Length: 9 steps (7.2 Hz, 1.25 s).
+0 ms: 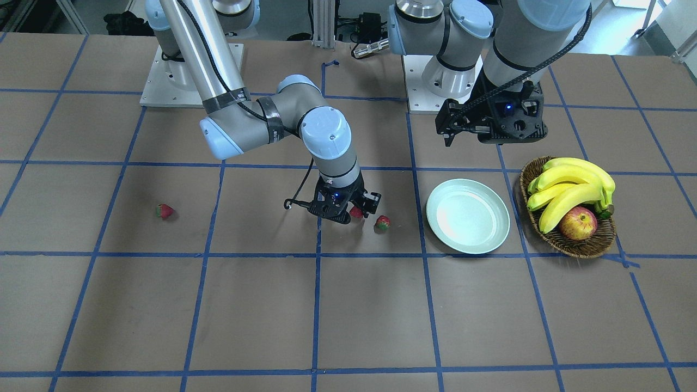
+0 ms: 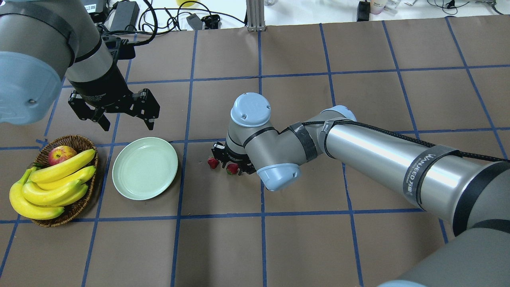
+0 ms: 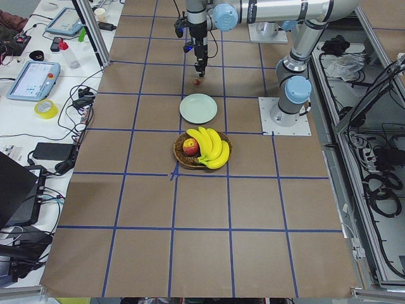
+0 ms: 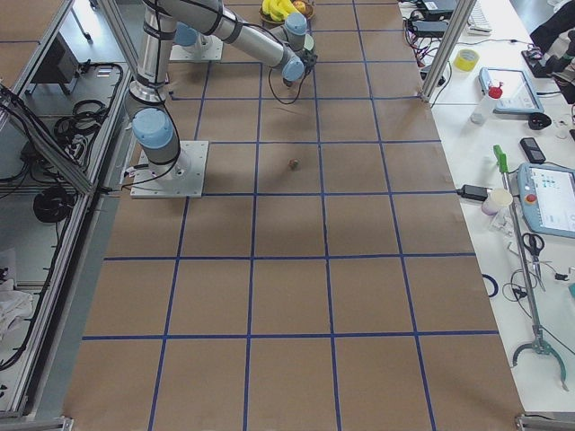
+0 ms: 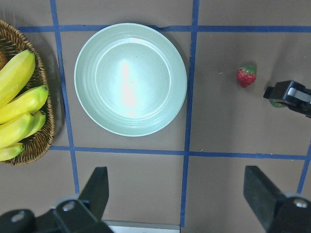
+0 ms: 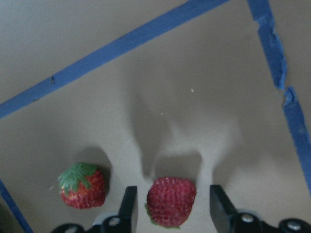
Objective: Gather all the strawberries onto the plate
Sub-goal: 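Carry the strawberry toward the plate and release it beside the first, then reach the right gripper to the farthest strawberry and grasp it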
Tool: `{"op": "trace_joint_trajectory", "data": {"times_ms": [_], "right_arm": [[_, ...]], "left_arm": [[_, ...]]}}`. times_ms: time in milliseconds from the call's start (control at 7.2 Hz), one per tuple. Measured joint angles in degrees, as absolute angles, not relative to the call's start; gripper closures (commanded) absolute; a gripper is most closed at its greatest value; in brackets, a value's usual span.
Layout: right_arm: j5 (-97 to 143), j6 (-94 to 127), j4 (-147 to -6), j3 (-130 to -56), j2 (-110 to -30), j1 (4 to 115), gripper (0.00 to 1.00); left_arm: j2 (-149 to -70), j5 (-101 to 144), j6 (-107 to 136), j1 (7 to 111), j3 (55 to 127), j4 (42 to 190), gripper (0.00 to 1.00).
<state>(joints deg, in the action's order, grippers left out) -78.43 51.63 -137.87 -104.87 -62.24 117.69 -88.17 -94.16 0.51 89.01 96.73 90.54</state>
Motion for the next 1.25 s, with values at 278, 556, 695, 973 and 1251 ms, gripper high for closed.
{"op": "trace_joint_trajectory", "data": {"times_ms": [278, 556, 695, 973, 1251], "right_arm": [[-86.1, 43.7, -132.9, -104.9, -64.0, 116.9, 0.0], [-92.3, 33.0, -126.9, -105.5, -69.0, 111.3, 0.0], [-93.2, 27.4, -125.0, -106.9, -71.7, 106.8, 0.0], [-93.7, 13.6, -124.5, -113.1, -76.4, 97.1, 0.0], [-93.6, 5.0, -125.0, -118.4, -79.2, 90.1, 0.0]], "left_arm": [[-88.1, -94.2, 0.4, 89.0, 96.6, 90.6, 0.0], [-88.2, -94.3, 0.3, 89.0, 96.7, 90.7, 0.0], [-88.3, -94.8, 0.3, 89.0, 96.7, 90.7, 0.0], [-88.5, -96.8, 0.2, 89.0, 96.8, 90.7, 0.0], [-88.6, -97.7, 0.2, 89.0, 96.8, 90.7, 0.0]]}}
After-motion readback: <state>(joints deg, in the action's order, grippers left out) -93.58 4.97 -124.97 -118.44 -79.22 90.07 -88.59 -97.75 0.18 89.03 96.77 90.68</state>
